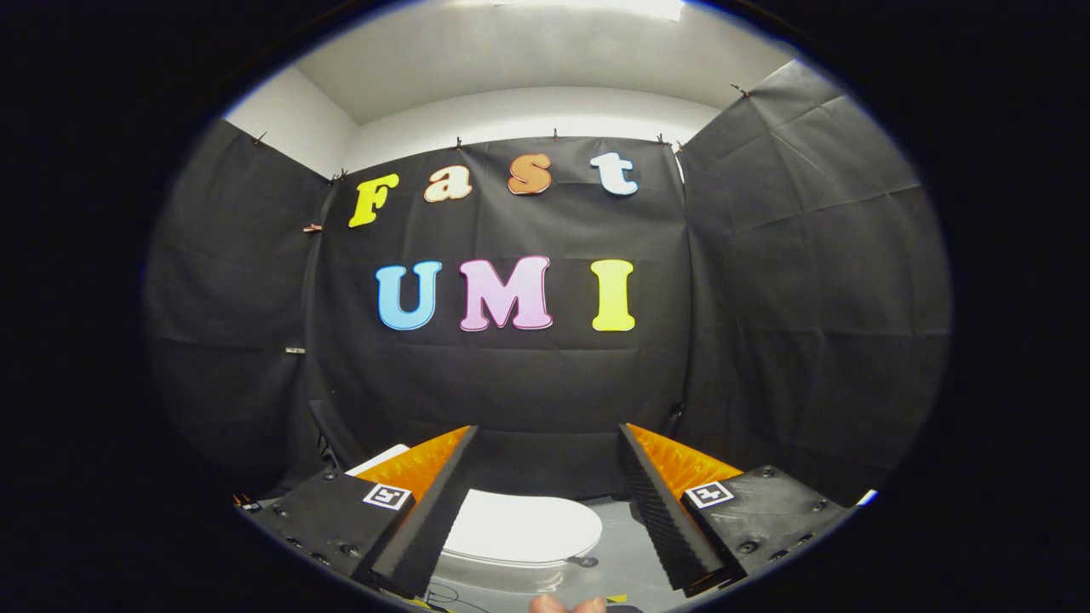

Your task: Open the toilet lid.

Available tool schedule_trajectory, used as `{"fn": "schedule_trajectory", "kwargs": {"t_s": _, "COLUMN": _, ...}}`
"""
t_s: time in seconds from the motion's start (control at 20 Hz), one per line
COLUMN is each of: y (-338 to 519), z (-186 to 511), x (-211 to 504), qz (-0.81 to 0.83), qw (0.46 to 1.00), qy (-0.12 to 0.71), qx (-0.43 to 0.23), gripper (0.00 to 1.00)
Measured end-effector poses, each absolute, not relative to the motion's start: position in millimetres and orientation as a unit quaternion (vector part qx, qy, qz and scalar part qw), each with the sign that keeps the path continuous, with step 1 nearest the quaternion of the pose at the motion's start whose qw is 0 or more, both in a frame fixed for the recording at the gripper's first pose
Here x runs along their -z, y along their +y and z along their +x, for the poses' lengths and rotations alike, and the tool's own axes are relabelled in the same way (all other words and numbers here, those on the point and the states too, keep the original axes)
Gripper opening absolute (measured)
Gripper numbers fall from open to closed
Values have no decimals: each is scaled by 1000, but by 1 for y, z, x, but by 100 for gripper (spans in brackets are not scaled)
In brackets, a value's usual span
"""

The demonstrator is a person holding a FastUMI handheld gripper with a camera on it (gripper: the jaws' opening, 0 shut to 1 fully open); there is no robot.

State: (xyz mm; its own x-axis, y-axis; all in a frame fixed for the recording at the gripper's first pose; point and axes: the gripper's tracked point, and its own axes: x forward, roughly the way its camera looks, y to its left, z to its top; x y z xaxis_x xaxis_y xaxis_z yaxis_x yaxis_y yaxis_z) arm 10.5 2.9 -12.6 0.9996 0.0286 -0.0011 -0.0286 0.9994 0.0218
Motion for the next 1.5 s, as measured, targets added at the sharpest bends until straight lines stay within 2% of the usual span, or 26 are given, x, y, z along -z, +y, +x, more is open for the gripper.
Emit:
{"fn": "schedule_trajectory", "kwargs": {"t_s": 0.4, "y": 12, "z": 43, "x": 55, "qz": 3, "qw": 999, "qy": -27, "qx": -35, "gripper": 100}}
{"fn": "schedule_trajectory", "kwargs": {"t_s": 0.75, "y": 2, "z": 94, "x": 168, "qz": -11, "qw": 998, "qy": 54, "qx": -36, "gripper": 100}}
{"fn": "schedule_trajectory", "kwargs": {"t_s": 1.05, "y": -25, "z": 152, "x": 222, "qz": -2, "qw": 1000, "qy": 23, "qx": -21, "gripper": 100}}
{"fn": "schedule_trajectory", "kwargs": {"t_s": 1.5, "y": -87, "z": 201, "x": 328, "qz": 64, "qw": 993, "qy": 98, "qx": -21, "gripper": 100}}
